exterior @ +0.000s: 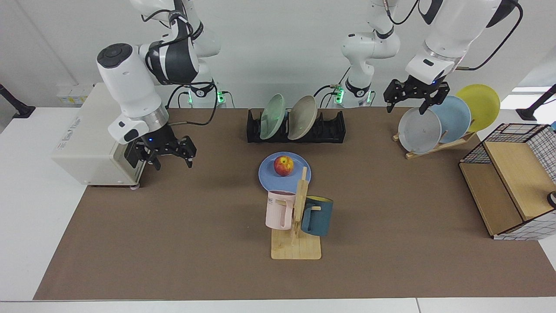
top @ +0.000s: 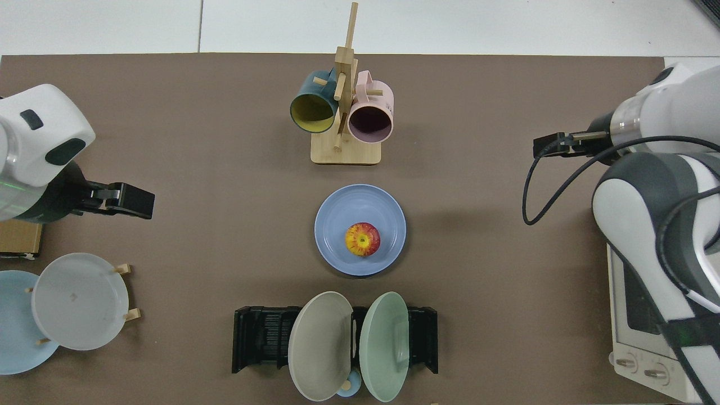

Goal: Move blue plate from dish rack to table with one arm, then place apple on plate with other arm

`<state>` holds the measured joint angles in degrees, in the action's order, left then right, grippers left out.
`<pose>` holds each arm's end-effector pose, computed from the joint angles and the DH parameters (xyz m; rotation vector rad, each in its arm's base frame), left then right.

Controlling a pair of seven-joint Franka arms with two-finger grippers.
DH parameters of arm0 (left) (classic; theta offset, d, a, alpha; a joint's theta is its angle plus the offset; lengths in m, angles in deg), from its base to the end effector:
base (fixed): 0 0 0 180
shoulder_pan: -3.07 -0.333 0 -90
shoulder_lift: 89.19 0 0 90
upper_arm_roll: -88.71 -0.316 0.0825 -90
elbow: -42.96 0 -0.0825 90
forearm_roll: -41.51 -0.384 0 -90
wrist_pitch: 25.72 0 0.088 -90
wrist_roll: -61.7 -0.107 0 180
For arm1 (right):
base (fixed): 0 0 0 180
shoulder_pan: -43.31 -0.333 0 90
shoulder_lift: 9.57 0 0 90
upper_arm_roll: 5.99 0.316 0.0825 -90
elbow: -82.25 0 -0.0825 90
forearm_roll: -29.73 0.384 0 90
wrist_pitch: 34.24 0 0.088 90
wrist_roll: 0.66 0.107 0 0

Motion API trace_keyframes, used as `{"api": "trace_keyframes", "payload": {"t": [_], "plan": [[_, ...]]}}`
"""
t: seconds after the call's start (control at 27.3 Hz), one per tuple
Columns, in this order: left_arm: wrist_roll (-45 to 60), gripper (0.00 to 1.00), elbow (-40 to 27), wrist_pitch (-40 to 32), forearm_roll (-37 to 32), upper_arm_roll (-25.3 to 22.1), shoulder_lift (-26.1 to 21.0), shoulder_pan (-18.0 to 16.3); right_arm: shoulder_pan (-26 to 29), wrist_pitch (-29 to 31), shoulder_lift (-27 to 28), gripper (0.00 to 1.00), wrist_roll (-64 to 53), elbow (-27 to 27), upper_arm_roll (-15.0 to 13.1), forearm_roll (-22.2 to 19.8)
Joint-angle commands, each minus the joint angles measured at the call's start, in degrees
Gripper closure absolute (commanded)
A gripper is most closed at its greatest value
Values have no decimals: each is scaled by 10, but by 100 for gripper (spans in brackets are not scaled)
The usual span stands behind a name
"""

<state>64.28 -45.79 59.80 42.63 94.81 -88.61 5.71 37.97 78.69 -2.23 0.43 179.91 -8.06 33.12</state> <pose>0.5367 -0.0851 0.6336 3.1223 -0.1696 -0.0749 0.6151 0.0400 0.5225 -3.0777 -0.0298 -0.2103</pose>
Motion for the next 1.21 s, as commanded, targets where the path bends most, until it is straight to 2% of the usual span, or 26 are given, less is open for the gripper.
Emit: {"api": "trace_keyframes", "payload": {"t": [0.0, 0.18, 0.33, 0.44, 0.62, 0.92, 1.03, 1.17], "plan": [[-3, 0, 4, -11, -8, -4, 4, 3, 10, -32, -35, 0, -49, 9, 3, -50], [-3, 0, 4, -11, -8, -4, 4, 3, 24, -61, -69, 0, -58, 31, 6, -55], [-3, 0, 4, -11, -8, -4, 4, 3, 29, -58, -105, 0, -52, 73, 7, -43], [-3, 0, 5, -11, -8, -4, 4, 3, 30, -57, -109, 0, -46, 79, 6, -15], [-3, 0, 5, -11, -8, -4, 4, 3, 30, -57, -102, 0, -20, 68, 6, -1], [-3, 0, 5, -11, -8, -4, 4, 3, 28, -83, -72, 0, -12, 23, 5, 7], [-3, 0, 5, -11, -8, -4, 4, 3, 26, -83, -59, 0, -12, 19, 5, -5], [-3, 0, 5, -11, -8, -5, 6, 3, 24, -84, -39, 0, -12, -18, 4, -6]]}}
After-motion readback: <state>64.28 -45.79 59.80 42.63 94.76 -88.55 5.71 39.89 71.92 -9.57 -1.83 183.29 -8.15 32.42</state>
